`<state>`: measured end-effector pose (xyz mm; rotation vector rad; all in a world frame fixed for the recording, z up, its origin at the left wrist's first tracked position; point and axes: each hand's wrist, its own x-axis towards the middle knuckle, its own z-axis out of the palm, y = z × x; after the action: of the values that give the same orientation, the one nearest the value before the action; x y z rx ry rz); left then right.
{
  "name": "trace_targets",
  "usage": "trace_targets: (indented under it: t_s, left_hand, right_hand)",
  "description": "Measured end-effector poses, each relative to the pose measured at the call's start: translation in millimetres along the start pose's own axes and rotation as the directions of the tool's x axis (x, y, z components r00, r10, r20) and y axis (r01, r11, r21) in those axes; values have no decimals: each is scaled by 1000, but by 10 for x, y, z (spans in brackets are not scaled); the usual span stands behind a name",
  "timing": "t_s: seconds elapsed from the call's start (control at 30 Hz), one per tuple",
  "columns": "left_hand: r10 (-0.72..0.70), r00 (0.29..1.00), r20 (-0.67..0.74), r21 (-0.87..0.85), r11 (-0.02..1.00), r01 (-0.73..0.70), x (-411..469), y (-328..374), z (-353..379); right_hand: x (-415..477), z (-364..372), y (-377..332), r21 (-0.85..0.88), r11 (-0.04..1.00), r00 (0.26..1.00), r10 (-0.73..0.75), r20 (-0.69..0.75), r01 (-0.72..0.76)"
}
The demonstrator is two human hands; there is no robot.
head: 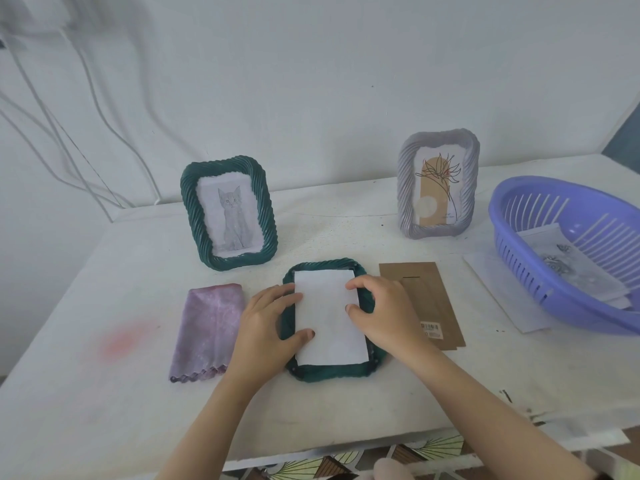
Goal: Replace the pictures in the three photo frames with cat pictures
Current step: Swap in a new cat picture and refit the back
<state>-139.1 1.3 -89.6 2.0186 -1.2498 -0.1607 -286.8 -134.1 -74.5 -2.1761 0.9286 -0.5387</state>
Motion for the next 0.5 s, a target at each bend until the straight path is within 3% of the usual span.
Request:
trace_targets:
  t_s: [0.27, 0.5]
  left_hand:
    - [4, 1000, -17, -94, 996, -6, -28, 20, -7]
    - [-89, 996, 27, -184, 979, 92, -24, 18, -16]
  right_hand:
    - [12, 6, 7, 63, 997, 999, 39, -35, -37]
    - [48, -19, -18, 190, 974, 992, 120, 29, -123]
